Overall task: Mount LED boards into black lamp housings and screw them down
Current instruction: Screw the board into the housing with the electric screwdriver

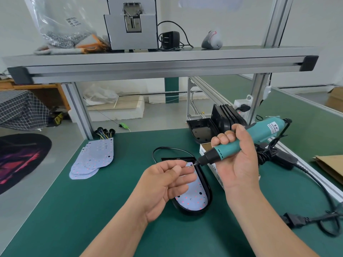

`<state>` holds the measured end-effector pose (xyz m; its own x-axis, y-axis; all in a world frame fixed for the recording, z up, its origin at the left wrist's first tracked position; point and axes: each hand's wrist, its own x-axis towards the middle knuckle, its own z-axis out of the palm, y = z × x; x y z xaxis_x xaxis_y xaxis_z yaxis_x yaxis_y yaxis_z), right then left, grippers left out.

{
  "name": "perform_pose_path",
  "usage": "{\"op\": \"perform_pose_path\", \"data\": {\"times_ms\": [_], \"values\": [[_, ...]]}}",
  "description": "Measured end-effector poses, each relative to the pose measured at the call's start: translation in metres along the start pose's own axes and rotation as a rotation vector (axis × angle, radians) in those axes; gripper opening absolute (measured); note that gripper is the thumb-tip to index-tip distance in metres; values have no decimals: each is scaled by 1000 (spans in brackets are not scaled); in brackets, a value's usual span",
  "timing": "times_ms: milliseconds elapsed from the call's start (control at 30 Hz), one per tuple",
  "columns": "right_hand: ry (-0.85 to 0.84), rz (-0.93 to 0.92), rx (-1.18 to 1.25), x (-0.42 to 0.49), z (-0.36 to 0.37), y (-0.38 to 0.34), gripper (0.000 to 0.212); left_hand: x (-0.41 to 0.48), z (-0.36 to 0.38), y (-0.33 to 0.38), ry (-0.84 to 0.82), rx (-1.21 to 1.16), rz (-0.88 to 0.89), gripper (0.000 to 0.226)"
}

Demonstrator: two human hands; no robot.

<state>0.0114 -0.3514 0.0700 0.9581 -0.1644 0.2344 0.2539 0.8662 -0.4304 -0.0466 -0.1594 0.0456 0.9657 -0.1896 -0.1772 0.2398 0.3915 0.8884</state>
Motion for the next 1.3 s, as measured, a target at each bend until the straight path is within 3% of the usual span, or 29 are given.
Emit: {"op": "perform_pose_path", "data": {"times_ms": [167, 267, 567, 1300], "values": [[-1, 9, 2, -2, 1, 2, 7, 0, 2, -4, 78, 139, 45, 24], [1, 12, 0, -3, 2, 3, 7, 0, 3, -5, 71, 120, 33, 32], [-13, 4, -8, -3, 2, 3, 7, -1, 0, -4, -59, -109, -31, 25], [-94, -3, -89, -5, 4, 3, 14, -2, 0, -7, 3, 44, 73, 17]]}}
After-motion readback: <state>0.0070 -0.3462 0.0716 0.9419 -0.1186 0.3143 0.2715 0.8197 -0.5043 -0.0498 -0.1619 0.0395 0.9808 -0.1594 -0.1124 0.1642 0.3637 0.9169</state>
